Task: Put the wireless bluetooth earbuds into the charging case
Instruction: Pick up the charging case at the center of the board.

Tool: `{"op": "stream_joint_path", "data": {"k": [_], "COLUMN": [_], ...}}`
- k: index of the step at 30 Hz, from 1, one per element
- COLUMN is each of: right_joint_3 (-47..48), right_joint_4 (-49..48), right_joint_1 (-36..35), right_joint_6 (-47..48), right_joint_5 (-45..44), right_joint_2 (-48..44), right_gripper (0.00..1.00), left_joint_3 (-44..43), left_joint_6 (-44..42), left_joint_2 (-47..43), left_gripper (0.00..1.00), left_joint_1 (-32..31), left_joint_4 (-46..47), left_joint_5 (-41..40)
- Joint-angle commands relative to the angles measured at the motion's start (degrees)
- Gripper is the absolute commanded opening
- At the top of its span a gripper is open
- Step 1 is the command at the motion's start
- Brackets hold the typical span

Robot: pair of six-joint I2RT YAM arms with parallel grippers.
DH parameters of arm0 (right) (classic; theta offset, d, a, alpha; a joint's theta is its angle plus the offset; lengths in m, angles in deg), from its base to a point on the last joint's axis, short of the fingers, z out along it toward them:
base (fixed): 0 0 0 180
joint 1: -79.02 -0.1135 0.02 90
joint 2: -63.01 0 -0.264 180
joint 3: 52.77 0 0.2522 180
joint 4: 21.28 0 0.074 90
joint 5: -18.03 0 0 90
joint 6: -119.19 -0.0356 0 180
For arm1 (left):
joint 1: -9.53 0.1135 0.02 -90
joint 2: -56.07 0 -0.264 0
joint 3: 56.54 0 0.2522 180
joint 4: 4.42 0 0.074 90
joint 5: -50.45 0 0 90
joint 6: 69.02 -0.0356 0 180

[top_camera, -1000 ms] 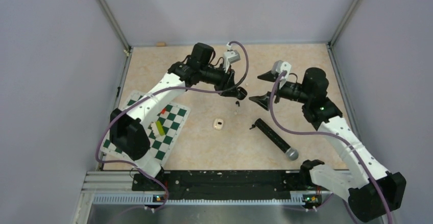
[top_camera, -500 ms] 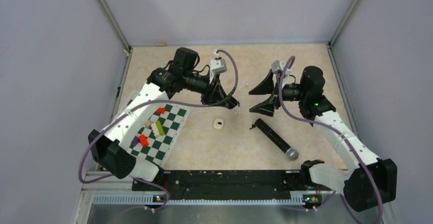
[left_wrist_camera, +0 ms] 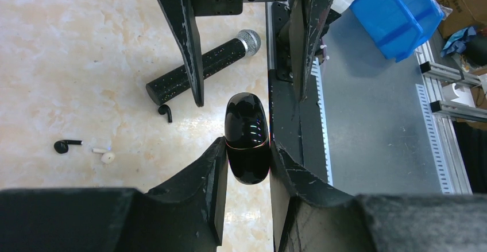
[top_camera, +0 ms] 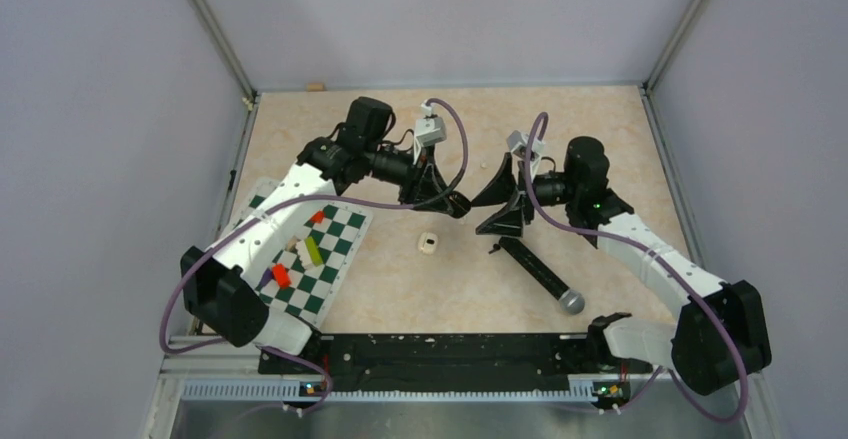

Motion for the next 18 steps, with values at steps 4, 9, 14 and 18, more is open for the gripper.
{"op": "stream_joint_path", "data": {"k": [4, 9, 14, 18], "right_joint_3": [-0.5, -0.8, -0.8, -1.0], "right_joint_4": [-4.1, -3.9, -2.9, -2.9], "right_joint_1": [-2.2, -2.2, -2.2, -2.1], "right_joint_6": [-1.7, -0.7, 0.8, 1.2], "right_joint_5": [0.5, -1.0, -1.8, -1.8], "right_joint_2": [1.5, 1.9, 1.7, 1.1], "right_gripper": [0.71, 0.67, 0.65, 0.59], "left_joint_3": [0.4, 0.7, 1.5, 1.5], "left_joint_6": [0.8, 1.0, 0.7, 0.6], "left_joint_2": [1.7, 2.6, 3.2, 3.8], "left_gripper": [0.00, 0.00, 0.00, 0.00], "left_joint_1": [-0.9, -1.5, -2.4, -3.0], "left_joint_4": [3.1, 3.1, 3.2, 3.1], "left_joint_5": [1.8, 2.0, 1.6, 1.2]}}
